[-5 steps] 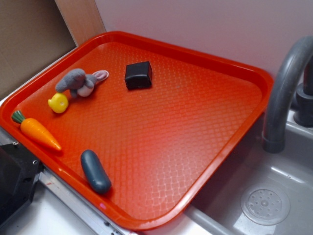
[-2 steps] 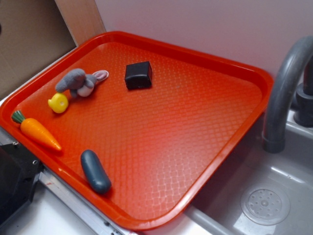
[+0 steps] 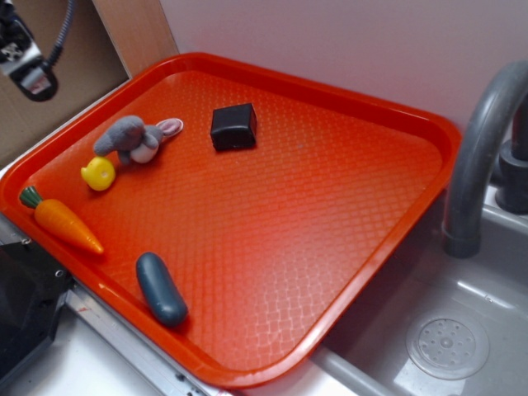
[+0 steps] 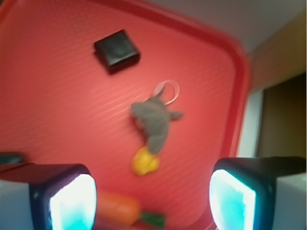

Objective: Grab the gray animal.

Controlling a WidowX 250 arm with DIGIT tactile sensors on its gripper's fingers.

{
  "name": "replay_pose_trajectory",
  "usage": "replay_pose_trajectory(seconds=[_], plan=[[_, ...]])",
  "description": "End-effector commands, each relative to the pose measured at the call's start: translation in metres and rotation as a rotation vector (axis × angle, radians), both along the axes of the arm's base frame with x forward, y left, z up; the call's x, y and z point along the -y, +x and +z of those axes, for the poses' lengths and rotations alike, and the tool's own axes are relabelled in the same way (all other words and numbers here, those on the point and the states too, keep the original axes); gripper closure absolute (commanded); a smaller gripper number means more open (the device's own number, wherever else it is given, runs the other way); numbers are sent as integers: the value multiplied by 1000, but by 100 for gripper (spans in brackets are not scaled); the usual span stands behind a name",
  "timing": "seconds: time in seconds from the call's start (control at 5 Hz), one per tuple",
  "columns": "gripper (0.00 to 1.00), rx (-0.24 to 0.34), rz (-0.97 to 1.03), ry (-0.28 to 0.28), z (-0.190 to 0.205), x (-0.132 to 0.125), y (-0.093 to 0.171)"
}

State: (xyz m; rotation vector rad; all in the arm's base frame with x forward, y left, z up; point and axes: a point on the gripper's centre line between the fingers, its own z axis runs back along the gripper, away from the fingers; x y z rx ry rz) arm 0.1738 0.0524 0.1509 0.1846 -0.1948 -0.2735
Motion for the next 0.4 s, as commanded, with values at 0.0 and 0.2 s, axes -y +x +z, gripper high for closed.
replay_pose_trajectory(seconds=[0.0,0.2], plan=[[0,10,-106,51,-24,-1,23],[0,-20,-133,66,-42,3,31]])
